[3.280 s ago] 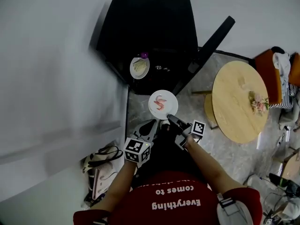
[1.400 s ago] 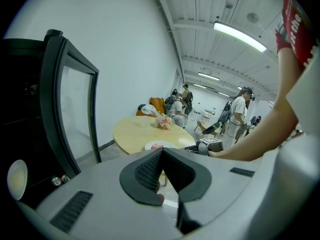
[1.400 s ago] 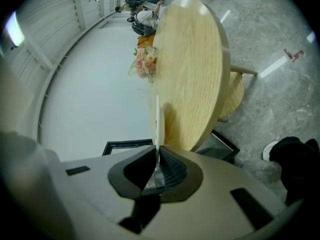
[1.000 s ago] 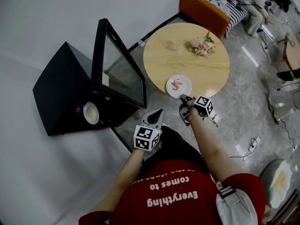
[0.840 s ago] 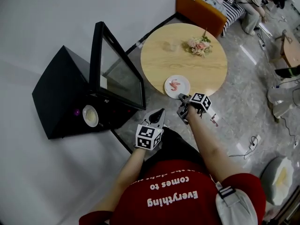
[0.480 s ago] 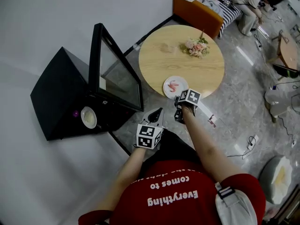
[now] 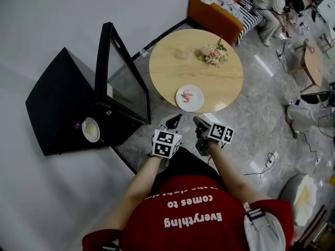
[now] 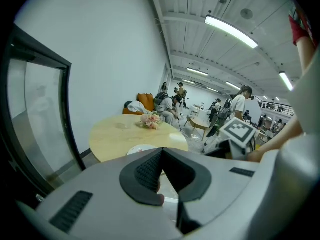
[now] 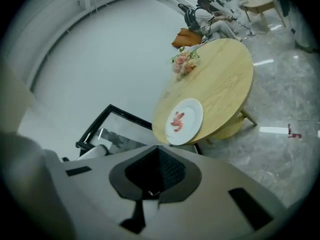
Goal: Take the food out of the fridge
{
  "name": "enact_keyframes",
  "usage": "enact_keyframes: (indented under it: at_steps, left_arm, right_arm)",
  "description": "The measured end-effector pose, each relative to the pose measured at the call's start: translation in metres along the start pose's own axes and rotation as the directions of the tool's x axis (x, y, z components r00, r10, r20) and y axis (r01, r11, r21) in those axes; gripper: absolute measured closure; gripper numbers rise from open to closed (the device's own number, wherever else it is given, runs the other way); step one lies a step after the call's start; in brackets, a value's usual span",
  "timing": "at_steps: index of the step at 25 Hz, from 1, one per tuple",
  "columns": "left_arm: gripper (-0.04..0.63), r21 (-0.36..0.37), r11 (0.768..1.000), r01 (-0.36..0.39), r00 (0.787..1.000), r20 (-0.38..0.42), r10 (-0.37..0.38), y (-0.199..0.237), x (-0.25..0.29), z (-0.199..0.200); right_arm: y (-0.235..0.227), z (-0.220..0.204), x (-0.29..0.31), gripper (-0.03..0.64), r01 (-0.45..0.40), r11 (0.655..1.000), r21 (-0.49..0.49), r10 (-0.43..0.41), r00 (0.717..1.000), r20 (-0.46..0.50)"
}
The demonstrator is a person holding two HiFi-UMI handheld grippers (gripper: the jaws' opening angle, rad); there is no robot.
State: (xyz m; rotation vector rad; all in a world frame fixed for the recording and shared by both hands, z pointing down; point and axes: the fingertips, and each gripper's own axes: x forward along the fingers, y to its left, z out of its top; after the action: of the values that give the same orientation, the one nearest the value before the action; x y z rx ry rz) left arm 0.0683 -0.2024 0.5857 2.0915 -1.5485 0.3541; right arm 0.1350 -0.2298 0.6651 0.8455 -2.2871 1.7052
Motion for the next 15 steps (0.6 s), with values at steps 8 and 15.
enact_keyframes:
  at_steps: [8,15]
  left_arm:
    - [0.591,0.041,0.998,0.046,0.999,-0.026,-0.045,-0.017,0.01,0.005]
    - [0.591,0.052,0.998,0.035,0.999,-0.004,-0.035,-0.024,0.007,0.004]
  right_arm:
    - [0.033,-0.05,-0.039,0.606,-0.121,0.991,-0.047,0.116,0.988,-0.099]
    - [0.038,-0.052,-0.038,0.606,-0.124,0.988,-0.096,0.113,0.987,-0.112]
